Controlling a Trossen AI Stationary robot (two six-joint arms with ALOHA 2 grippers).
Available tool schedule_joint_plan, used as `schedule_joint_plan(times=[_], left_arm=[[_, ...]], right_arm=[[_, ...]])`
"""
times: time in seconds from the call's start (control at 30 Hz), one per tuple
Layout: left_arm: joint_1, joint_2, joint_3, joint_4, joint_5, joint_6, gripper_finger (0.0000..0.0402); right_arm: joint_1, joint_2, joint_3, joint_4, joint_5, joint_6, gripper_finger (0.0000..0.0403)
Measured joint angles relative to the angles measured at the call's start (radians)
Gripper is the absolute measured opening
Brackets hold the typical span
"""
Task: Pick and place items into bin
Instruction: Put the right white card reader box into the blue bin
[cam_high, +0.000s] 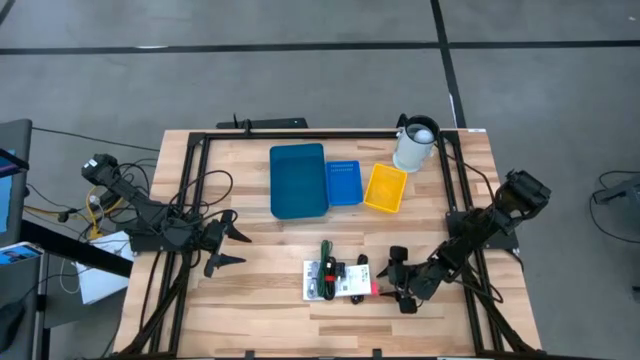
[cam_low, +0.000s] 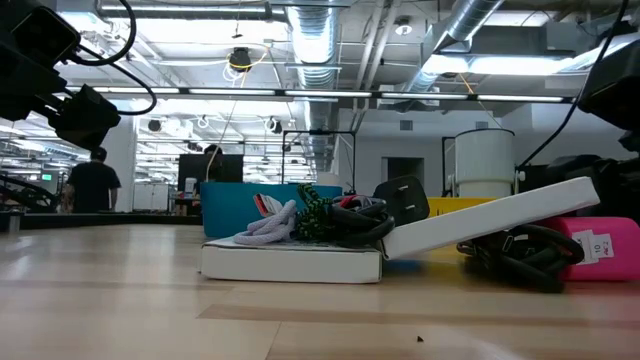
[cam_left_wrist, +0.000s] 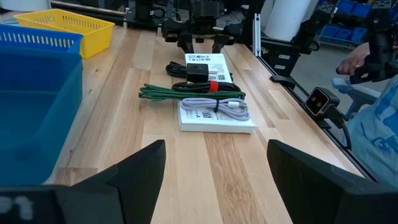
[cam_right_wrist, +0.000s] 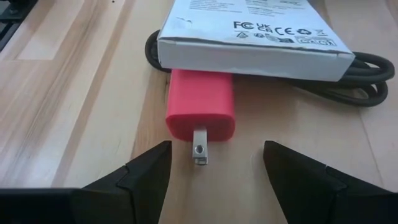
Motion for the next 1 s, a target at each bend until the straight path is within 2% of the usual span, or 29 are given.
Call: schedule_joint_plan(times=[0.27,1.0], left_arm=[[0.0,0.0,0.0,0.0,0.0,0.0,0.027],[0.0,0.0,0.0,0.0,0.0,0.0,0.027]], right_arm=[[0.003,0.053,0.025,0.018,0.005,0.021,0.025],[0.008,0.052,0.028,-0.008,-0.021,0.026,0.025]])
